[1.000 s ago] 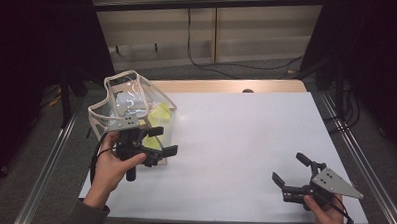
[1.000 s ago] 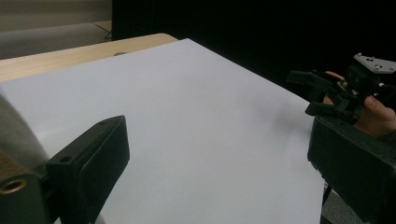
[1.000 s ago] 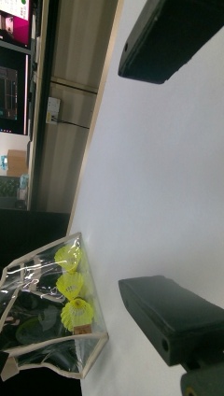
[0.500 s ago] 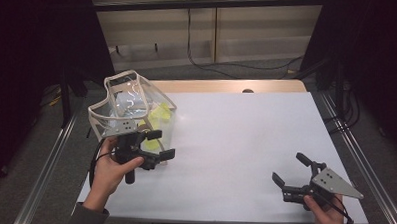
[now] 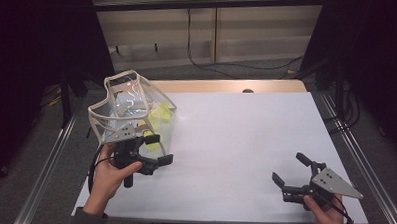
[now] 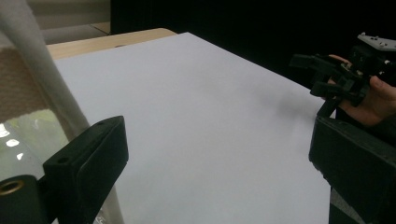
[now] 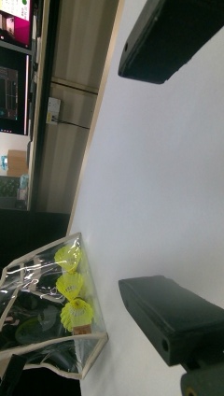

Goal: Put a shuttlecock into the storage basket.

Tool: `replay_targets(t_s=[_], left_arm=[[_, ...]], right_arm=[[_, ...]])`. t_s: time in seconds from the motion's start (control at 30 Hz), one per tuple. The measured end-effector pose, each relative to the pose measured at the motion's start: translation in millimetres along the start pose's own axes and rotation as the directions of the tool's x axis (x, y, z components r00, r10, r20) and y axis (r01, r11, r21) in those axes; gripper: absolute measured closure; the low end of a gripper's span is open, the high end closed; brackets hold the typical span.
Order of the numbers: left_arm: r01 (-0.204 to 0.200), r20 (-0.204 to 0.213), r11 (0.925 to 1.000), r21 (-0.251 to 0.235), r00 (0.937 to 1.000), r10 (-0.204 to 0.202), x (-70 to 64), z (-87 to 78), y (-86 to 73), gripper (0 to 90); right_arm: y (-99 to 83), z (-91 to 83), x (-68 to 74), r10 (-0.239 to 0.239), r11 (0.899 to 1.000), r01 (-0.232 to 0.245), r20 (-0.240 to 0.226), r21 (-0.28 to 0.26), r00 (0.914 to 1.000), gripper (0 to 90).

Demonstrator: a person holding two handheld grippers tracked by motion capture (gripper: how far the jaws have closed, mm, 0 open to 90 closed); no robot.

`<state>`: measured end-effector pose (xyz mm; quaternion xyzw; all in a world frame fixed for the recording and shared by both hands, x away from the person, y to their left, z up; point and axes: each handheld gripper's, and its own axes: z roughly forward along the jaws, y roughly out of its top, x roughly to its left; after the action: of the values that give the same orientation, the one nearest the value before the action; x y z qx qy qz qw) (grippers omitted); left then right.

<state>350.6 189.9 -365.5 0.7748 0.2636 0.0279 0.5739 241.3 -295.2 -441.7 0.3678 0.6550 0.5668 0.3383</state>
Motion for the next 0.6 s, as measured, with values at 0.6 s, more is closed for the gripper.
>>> replay_targets(t_s=[0.6], left_arm=[[-0.024, -0.005, 0.9997, -0.008, 0.9997, 0.024, 3.8, -2.9, -20.6, 3.3]], right_arm=[[0.1, -0.1, 0.0, 0.0, 1.0, 0.0, 0.001, 0.0, 1.0, 1.1]])
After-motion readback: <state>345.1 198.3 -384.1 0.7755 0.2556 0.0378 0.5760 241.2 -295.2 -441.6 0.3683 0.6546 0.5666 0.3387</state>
